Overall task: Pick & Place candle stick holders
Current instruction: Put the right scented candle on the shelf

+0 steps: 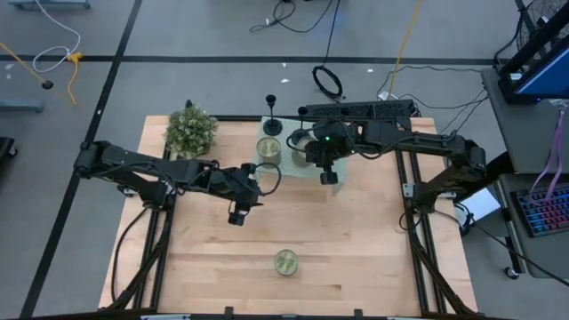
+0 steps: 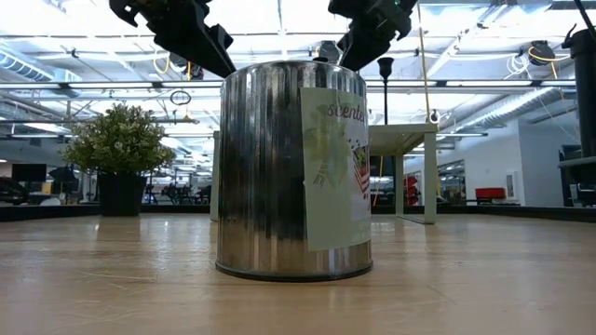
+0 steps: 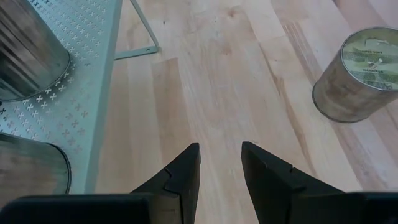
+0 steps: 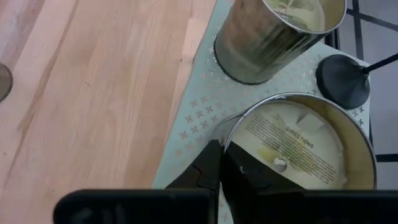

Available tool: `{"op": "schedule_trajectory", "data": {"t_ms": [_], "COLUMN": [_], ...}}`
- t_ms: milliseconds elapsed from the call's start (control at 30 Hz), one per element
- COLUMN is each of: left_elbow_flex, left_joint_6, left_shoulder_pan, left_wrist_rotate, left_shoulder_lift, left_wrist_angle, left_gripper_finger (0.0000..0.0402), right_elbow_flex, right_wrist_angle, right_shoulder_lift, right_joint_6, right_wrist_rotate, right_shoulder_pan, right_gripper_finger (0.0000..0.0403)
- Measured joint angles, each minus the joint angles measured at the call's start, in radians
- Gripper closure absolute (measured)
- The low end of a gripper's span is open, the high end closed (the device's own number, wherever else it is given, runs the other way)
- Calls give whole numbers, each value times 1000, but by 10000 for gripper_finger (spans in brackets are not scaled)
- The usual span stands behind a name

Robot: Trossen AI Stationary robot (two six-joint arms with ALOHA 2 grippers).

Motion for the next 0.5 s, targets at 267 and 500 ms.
{"op": "schedule_trajectory", "data": {"t_ms": [267, 500], "left_elbow_flex": [0, 0], "left_joint_6": [-42, -48], "left_shoulder_pan": [0, 0], "left_wrist_rotate": [0, 0], "left_shoulder_lift": [0, 0], "left_wrist_angle": [0, 0], "left_gripper_finger": [277, 277], "right_elbow_flex": [-1, -2], "right_wrist_angle": [3, 4], "right_shoulder_lift": [0, 0], "right_joint_6": [-1, -1], "right_wrist_rotate": [0, 0], "right_shoulder_pan": [0, 0], "right_gripper_finger": [396, 396]}}
